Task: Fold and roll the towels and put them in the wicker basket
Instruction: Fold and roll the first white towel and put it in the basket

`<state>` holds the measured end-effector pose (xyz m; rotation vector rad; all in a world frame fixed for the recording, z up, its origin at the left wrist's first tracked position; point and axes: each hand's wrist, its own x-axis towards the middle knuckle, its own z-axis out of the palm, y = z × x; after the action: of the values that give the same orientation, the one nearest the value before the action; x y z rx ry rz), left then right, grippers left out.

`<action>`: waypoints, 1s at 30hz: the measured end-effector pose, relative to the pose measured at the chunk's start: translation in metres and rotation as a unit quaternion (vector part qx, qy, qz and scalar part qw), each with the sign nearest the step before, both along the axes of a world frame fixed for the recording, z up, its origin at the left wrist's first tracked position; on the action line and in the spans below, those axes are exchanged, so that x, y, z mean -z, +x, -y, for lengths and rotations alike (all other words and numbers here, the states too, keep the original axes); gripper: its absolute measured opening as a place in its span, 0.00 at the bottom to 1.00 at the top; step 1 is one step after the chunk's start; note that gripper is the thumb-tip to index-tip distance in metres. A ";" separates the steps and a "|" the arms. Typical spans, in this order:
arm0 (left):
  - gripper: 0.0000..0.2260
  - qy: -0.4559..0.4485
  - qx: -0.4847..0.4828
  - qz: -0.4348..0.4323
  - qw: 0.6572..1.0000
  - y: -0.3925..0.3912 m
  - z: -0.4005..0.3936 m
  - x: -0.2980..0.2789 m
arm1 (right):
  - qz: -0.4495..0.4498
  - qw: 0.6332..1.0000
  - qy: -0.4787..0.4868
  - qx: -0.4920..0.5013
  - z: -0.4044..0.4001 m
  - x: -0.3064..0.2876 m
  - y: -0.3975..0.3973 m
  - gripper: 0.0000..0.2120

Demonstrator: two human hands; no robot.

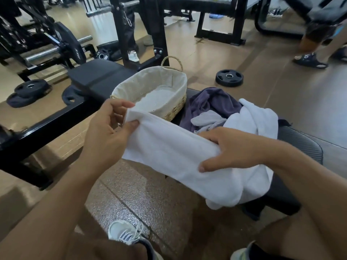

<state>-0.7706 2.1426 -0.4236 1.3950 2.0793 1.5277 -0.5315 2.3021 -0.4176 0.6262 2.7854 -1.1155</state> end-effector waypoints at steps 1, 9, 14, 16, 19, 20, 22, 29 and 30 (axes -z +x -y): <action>0.11 -0.007 -0.010 0.010 1.000 -0.001 -0.003 0.004 | 0.026 1.000 0.011 0.005 -0.006 -0.001 0.008 0.11; 0.06 -0.094 -0.048 0.210 0.972 -0.006 -0.039 0.044 | 0.073 0.984 0.009 0.163 -0.065 0.001 0.064 0.08; 0.04 -0.117 -0.042 0.240 0.963 0.001 -0.055 0.054 | -0.058 0.941 -0.070 0.325 -0.081 0.018 0.071 0.13; 0.04 -0.120 -0.046 0.235 0.963 -0.001 -0.059 0.056 | -0.105 0.924 -0.078 0.359 -0.083 0.022 0.070 0.14; 0.04 -0.101 -0.063 0.244 0.962 -0.002 -0.062 0.053 | -0.148 0.918 -0.072 0.361 -0.082 0.024 0.070 0.12; 0.05 -0.092 -0.073 0.245 0.963 -0.002 -0.062 0.051 | -0.161 0.915 -0.072 0.362 -0.082 0.025 0.070 0.11; 0.07 -0.073 -0.088 0.235 0.965 -0.002 -0.062 0.050 | -0.185 0.907 -0.058 0.375 -0.082 0.027 0.071 0.09; 0.10 -0.078 -0.070 0.162 0.981 -0.005 -0.062 0.059 | -0.149 0.916 0.016 0.372 -0.087 0.032 0.066 0.09; 0.09 -0.079 -0.065 0.162 0.981 -0.006 -0.061 0.060 | -0.141 0.918 0.019 0.369 -0.087 0.032 0.067 0.08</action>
<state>-0.7762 2.2040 -0.4833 0.9023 2.0659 1.4823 -0.4649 2.3894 -0.4496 1.7498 2.8597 -1.3342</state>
